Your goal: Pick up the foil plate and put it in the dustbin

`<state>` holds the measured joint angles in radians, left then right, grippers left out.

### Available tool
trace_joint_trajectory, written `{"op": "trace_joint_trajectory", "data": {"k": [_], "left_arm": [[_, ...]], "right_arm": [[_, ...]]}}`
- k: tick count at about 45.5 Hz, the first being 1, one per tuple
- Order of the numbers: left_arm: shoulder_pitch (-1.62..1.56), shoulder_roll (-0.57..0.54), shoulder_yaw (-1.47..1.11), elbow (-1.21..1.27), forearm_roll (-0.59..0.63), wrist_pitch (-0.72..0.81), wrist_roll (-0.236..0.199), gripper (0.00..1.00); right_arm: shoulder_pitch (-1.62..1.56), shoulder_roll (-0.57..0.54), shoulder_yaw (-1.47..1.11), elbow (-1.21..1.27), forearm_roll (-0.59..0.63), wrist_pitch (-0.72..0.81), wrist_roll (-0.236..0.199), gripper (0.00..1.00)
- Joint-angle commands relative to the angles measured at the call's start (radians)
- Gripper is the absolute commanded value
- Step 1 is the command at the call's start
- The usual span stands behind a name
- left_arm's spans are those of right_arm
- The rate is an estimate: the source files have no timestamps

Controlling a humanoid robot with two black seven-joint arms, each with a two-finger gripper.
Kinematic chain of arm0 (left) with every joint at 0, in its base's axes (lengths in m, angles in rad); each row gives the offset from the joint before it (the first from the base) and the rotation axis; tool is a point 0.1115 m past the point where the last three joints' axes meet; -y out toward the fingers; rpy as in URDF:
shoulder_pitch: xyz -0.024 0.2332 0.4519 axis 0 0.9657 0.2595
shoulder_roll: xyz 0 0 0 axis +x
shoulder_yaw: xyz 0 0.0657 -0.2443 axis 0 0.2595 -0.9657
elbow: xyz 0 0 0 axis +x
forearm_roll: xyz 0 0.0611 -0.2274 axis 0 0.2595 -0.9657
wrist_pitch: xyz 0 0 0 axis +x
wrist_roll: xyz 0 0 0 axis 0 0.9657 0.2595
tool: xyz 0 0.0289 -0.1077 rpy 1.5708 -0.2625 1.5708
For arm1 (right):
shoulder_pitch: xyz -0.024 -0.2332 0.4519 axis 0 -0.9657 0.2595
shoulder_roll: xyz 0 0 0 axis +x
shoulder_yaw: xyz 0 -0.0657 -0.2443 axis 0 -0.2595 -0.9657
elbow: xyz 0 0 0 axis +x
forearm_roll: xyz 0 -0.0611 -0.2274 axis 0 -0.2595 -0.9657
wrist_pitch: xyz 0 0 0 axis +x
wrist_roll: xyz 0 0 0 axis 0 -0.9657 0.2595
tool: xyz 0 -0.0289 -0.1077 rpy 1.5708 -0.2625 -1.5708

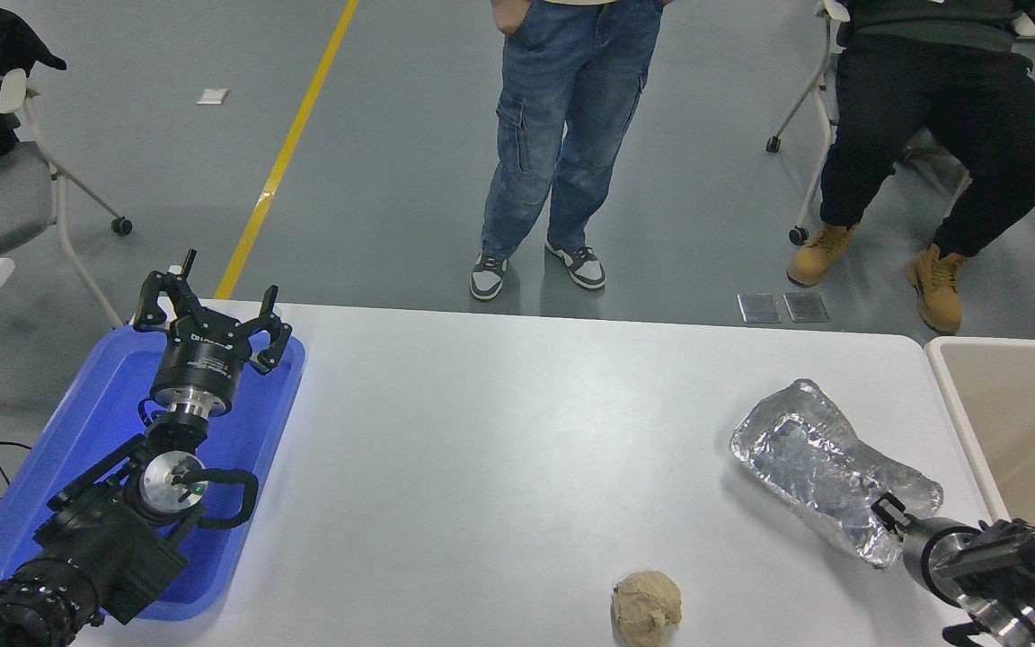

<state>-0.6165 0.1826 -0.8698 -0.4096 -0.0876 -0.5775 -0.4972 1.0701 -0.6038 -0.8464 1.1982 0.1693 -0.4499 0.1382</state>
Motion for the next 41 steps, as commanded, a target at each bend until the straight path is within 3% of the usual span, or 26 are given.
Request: {"op": "trace_joint_trajectory", "data": {"k": [1,23,41], "left_arm": [[0.000,0.000,0.000,0.000,0.000,-0.001,0.000,1.00],[0.000,0.000,0.000,0.000,0.000,-0.001,0.000,1.00],[0.000,0.000,0.000,0.000,-0.001,0.001,0.000,1.00]], "right_arm": [[0.181,-0.120,-0.069,0.096,-0.002,0.089,-0.011,0.00],[0.822,-0.175,-0.562,0.124,-0.017,0.540,-0.012,0.00],[1.106,-0.172,-0.757,0.126,-0.062,0.743,-0.012,0.00]]}}
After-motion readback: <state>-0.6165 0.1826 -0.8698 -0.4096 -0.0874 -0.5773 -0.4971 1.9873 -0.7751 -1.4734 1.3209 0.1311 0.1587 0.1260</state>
